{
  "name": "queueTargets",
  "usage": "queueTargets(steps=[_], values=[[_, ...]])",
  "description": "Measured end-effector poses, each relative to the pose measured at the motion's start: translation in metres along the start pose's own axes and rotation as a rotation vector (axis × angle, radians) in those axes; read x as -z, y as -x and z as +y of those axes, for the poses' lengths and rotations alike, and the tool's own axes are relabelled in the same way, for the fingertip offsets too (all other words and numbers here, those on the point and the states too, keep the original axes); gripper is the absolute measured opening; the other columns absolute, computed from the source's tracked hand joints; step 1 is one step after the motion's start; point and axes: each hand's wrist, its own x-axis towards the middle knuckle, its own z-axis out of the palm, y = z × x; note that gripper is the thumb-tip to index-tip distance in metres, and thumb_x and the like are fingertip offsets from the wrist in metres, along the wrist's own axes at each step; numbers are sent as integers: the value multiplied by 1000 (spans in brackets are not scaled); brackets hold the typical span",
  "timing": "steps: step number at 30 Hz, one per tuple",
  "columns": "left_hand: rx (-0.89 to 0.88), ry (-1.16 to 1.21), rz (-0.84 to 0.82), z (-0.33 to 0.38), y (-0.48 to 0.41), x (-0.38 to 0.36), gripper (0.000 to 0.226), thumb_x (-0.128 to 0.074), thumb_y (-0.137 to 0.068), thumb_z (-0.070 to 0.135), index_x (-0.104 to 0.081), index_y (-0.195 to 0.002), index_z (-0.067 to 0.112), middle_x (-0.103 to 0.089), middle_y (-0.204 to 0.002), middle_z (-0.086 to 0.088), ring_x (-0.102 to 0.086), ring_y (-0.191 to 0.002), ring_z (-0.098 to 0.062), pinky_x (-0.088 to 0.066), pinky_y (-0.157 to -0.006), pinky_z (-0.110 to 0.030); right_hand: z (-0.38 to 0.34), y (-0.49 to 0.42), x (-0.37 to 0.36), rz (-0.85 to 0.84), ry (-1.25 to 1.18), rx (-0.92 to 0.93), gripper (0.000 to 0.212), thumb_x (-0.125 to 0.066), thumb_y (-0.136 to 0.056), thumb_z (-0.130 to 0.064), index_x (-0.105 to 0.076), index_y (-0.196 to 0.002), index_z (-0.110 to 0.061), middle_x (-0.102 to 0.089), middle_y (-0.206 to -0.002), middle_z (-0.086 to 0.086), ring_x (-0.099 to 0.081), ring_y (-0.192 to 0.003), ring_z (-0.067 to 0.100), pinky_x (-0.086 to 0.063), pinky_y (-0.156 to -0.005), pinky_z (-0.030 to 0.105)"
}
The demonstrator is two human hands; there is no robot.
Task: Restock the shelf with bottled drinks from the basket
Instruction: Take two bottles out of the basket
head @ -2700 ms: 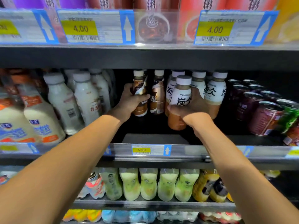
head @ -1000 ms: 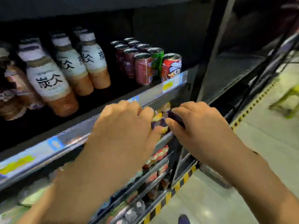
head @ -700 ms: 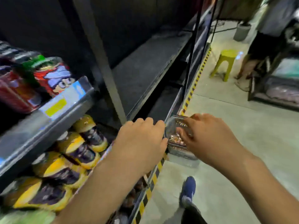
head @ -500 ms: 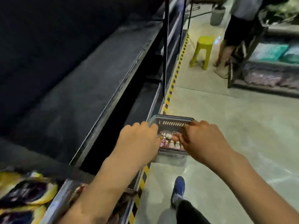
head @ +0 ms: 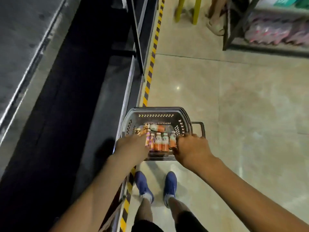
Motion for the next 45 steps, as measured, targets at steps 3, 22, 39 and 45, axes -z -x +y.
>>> queueTargets(steps=[3,22,39,45], values=[[-18,-62,-43,-15,-89,-32,28,-42,-101,35,-54,-120,19,-60,-122,-8,-57,-111,-28,-40,-82,-37,8,-84,-50,-88,-24,-49,40,-59,-93,-37,-56,-129,-19,-60,-127,7,-56,-118,29,-46,-94,40],[321,304,-41,-119,-578,-409,79,-67,-83,54,-39,-142,10,-45,-142,-14,-48,-128,-33,-45,-96,-42,-11,-607,-444,-94,-208,-133,68,-59,-91,-53,-44,-139,-8,-48,-144,16,-44,-134,35,-36,-112,47],[493,590,33,-113,-604,-429,37,-72,-85,33,-59,-117,17,-63,-99,-4,-60,-82,-19,-40,-60,-26,-3,-626,-474,10,-250,-99,79,-61,-78,-73,-39,-135,-23,-65,-113,6,-63,-99,27,-54,-85,41],[492,941,35,-69,-488,-338,43,-76,-82,28,-58,-119,18,-66,-118,-4,-63,-109,-26,-49,-83,-30,11,-494,-380,14,-855,-302,66,-69,-71,-69,-53,-123,-31,-67,-100,-5,-58,-87,16,-44,-72,28]])
